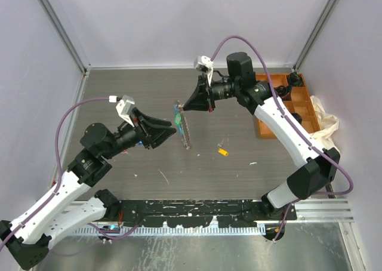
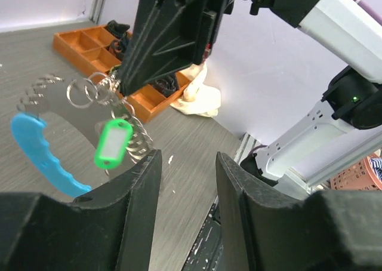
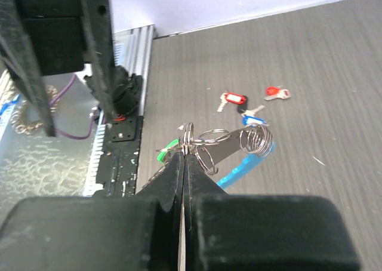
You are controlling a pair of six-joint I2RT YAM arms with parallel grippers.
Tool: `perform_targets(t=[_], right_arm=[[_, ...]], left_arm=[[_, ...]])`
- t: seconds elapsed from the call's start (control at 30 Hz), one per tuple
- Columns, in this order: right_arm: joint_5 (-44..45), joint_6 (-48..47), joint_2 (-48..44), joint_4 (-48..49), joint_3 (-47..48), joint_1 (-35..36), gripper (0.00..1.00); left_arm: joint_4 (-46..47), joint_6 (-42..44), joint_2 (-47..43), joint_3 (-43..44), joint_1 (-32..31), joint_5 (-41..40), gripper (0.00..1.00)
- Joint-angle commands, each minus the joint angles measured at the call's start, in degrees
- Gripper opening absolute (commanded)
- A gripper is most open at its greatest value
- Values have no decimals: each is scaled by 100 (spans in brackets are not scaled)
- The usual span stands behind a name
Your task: Remove the keys from the keyring
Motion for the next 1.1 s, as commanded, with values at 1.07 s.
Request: perform_targets(t=[1.07], right_arm=[[1596,1854,-2257,6307,-3782,24,1]], left_arm=[[4227,-2063,1748,-170,1712,2956,24]])
